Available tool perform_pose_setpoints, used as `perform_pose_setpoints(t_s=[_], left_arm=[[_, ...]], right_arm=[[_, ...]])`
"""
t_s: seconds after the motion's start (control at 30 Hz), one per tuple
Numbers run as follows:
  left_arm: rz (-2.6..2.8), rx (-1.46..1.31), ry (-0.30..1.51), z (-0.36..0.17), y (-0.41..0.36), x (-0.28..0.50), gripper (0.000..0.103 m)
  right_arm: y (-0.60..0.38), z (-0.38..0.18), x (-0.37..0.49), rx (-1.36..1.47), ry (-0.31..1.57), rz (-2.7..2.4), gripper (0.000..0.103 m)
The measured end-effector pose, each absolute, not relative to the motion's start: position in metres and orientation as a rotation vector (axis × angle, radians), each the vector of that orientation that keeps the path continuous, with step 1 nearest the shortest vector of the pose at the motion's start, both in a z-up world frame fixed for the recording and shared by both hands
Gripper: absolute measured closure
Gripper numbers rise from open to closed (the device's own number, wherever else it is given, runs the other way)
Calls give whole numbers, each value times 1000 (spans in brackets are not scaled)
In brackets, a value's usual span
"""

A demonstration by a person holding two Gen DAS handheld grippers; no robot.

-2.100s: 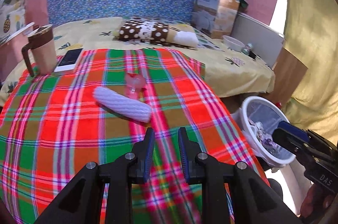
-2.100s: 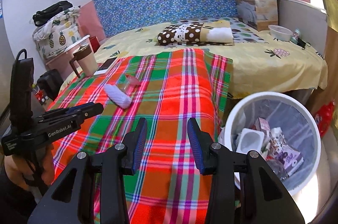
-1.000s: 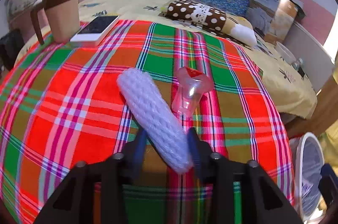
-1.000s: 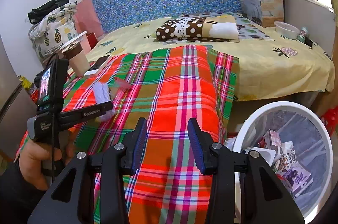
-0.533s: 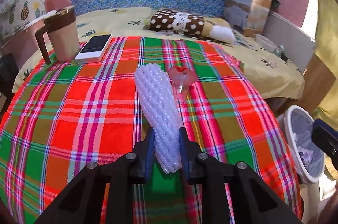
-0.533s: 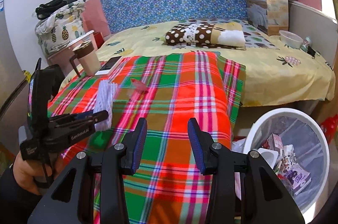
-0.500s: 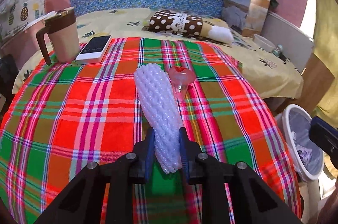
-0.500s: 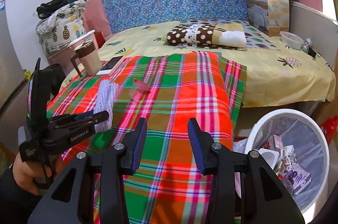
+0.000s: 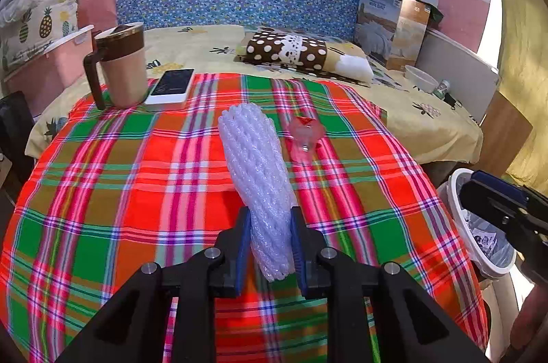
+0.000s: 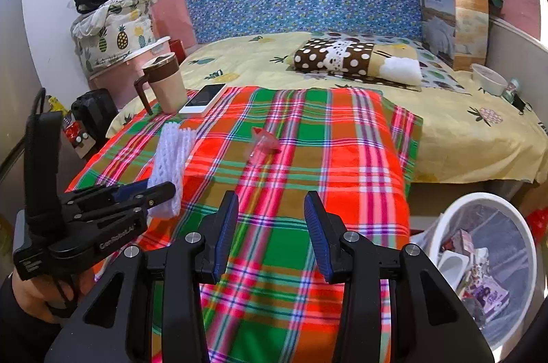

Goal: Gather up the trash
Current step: 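Grasp the white foam net sleeve with the left tool while the right tool grasps the clear plastic cup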

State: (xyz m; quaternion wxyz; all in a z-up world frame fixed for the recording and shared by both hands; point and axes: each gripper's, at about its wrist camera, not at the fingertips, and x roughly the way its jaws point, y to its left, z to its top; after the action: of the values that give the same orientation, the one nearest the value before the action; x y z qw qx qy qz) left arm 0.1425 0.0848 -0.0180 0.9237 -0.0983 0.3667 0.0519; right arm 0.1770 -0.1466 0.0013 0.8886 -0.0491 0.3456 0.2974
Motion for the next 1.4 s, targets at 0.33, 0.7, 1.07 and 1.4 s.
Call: perform_pose_setpoints(t_s=[0.33, 0.7, 1.07, 1.4], left_arm=[[143, -220, 749, -22, 115, 142, 80], [167, -246, 758, -32, 148, 154, 80], [166, -270, 769, -39, 166, 167, 80], [179, -266, 799, -48, 167, 177, 81]], right_arm=[[-115, -10, 196, -107, 761, 638, 61], [-82, -34, 228, -123, 831, 625, 61], [-73, -46, 256, -35, 884, 588, 61], [-62, -59, 275, -20, 935, 562, 61]])
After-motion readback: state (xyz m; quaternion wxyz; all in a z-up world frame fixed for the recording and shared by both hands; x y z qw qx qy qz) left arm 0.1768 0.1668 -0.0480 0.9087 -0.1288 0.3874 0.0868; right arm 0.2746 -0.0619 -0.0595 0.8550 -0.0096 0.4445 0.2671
